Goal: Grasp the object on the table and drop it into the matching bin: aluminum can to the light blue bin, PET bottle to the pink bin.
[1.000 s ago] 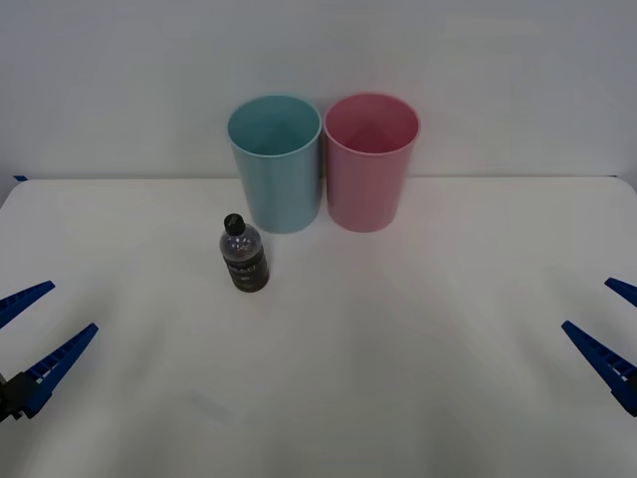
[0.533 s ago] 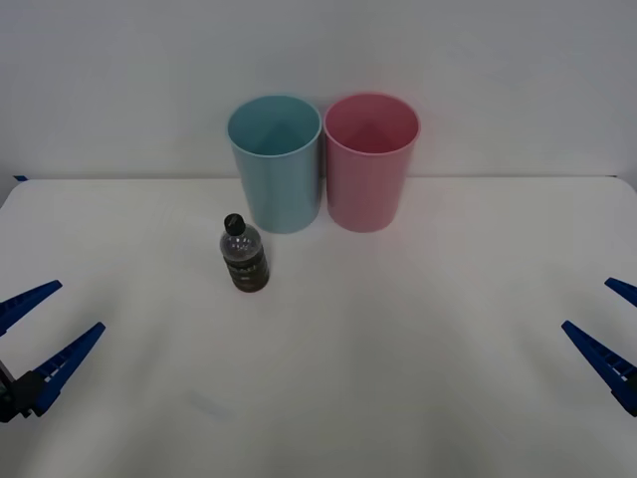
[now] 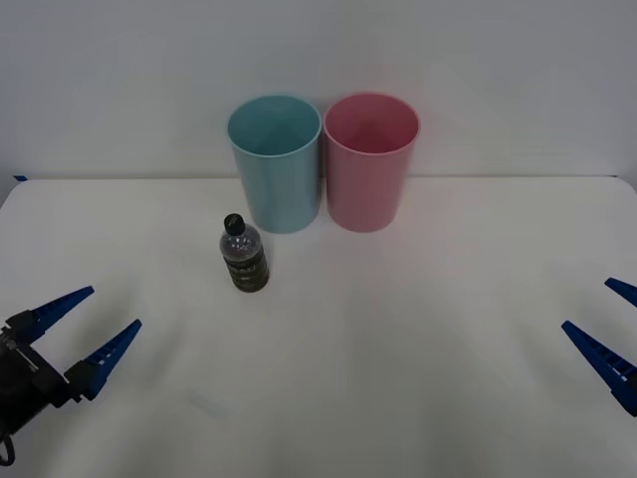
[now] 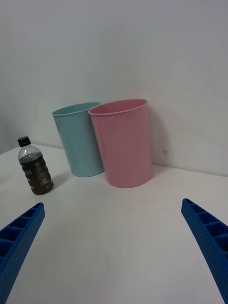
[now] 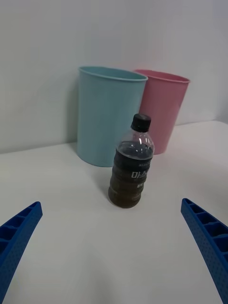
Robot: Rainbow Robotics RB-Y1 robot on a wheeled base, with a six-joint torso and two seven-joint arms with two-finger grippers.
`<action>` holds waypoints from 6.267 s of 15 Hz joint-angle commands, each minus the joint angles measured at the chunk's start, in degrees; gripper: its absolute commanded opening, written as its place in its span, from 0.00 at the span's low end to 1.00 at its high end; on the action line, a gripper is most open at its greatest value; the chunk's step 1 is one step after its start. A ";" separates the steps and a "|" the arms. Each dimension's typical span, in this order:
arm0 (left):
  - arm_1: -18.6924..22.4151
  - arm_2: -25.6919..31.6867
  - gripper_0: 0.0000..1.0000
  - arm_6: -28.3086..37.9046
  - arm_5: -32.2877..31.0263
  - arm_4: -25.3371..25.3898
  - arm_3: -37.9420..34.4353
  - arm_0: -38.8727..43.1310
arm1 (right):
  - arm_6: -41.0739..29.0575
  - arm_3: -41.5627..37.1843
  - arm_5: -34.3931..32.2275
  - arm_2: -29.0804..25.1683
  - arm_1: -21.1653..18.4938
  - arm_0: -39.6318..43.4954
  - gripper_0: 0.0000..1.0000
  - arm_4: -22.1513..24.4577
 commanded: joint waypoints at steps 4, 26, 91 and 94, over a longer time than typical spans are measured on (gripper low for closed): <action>-0.44 -8.13 1.00 -1.12 10.05 -0.88 0.01 -1.50 | 0.00 0.00 0.00 0.00 0.00 0.00 1.00 0.00; -10.55 -12.96 1.00 -6.83 13.22 -12.92 24.18 -25.93 | 0.00 0.00 0.00 0.00 0.00 0.00 1.00 0.00; 1.76 -15.95 0.01 30.96 11.11 -14.94 16.00 -56.52 | 0.00 0.00 0.00 0.00 0.00 0.00 1.00 0.00; -2.64 -16.04 0.01 30.52 10.93 -21.01 21.36 -62.50 | 0.00 0.00 0.00 0.00 0.00 0.00 1.00 0.00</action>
